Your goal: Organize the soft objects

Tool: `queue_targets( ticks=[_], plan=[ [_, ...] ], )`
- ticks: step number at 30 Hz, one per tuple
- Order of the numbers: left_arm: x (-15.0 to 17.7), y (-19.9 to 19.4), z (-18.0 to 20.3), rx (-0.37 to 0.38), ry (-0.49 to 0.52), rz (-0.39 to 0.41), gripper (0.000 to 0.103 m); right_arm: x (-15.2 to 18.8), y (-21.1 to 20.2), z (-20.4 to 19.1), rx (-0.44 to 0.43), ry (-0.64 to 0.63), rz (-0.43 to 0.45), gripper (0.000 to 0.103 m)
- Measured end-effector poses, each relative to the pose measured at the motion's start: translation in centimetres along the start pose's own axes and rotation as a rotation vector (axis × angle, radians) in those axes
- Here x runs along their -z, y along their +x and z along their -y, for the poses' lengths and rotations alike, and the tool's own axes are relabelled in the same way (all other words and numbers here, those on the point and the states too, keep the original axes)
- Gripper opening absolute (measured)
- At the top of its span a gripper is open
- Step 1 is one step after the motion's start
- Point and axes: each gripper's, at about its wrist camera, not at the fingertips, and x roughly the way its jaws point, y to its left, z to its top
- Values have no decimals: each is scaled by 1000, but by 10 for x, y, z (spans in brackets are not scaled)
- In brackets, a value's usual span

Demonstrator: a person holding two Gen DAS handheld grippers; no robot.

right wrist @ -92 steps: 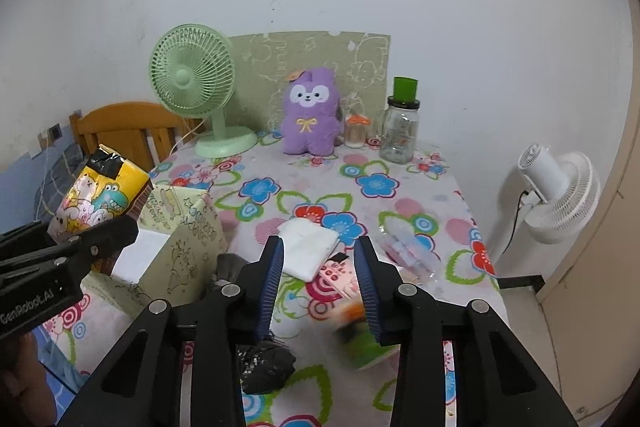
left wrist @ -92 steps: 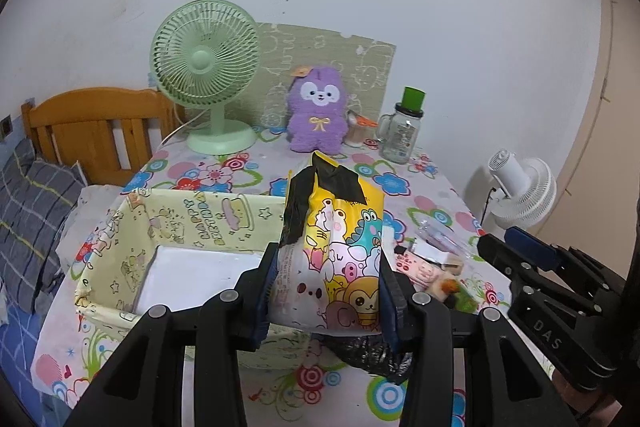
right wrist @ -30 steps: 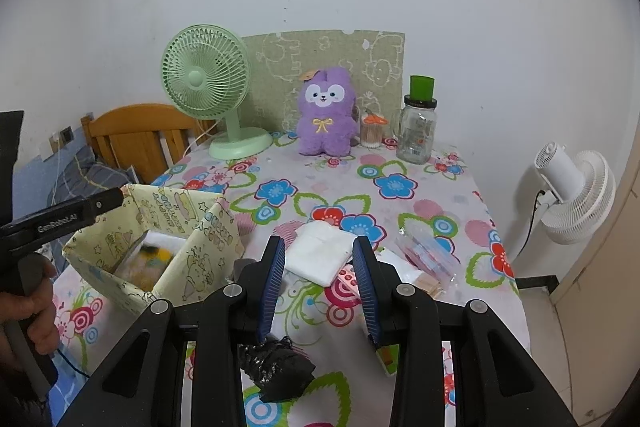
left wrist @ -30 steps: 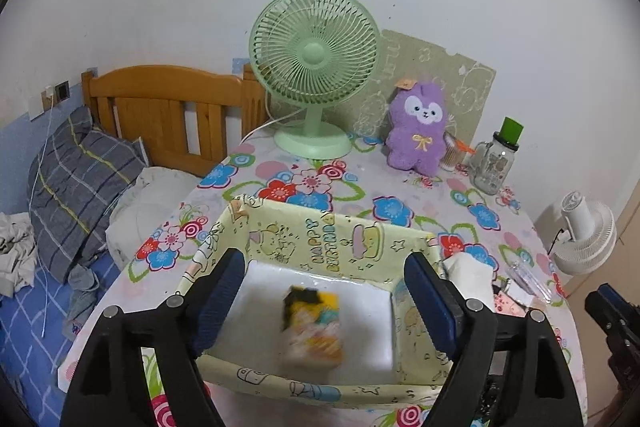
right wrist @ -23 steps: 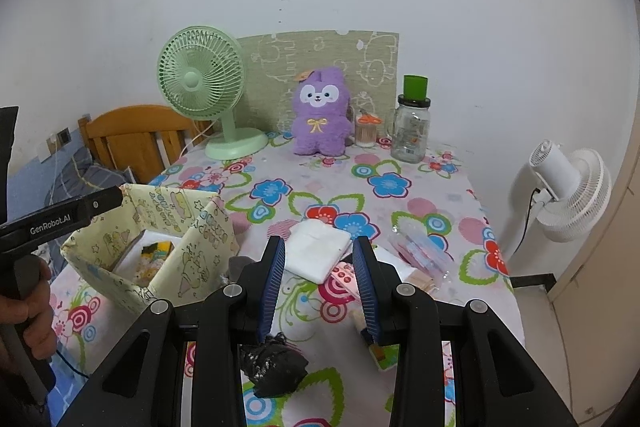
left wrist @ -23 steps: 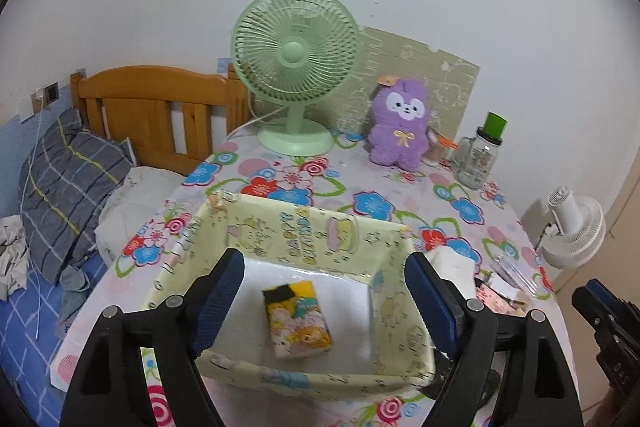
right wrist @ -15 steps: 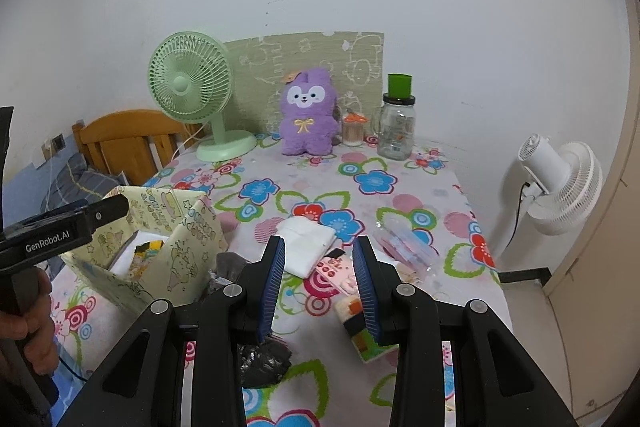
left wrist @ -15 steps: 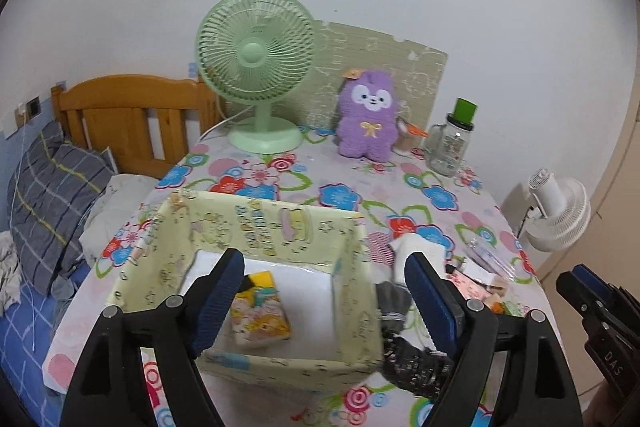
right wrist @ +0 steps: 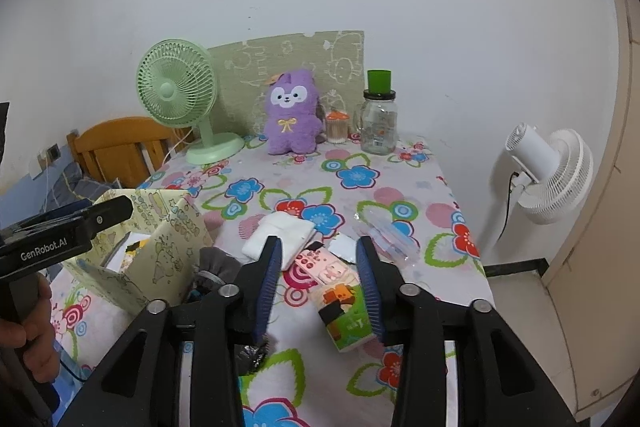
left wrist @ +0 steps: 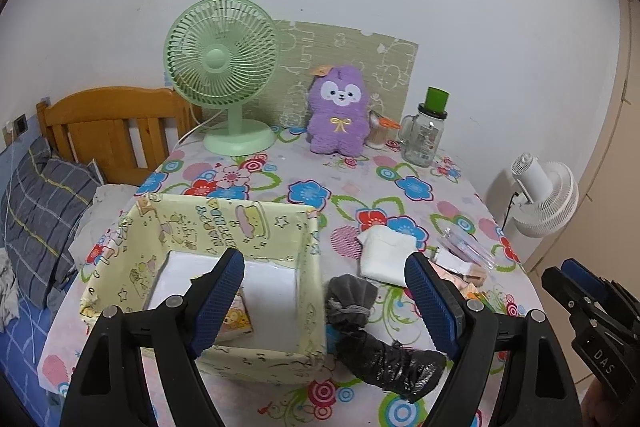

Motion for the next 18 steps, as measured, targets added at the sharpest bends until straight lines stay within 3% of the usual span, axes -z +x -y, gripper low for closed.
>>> queue_targets(
  ticks=[2, 8, 18],
  plan=[
    [1, 0, 5, 3, 9, -2, 84, 1, -1, 5, 8, 12, 5, 61],
    [3, -1, 18, 27, 29, -11, 84, 3, -10, 14, 31, 27, 20, 74],
    [11, -2, 38, 58, 68, -22, 85, 9, -12, 21, 47, 31, 6, 79]
  ],
)
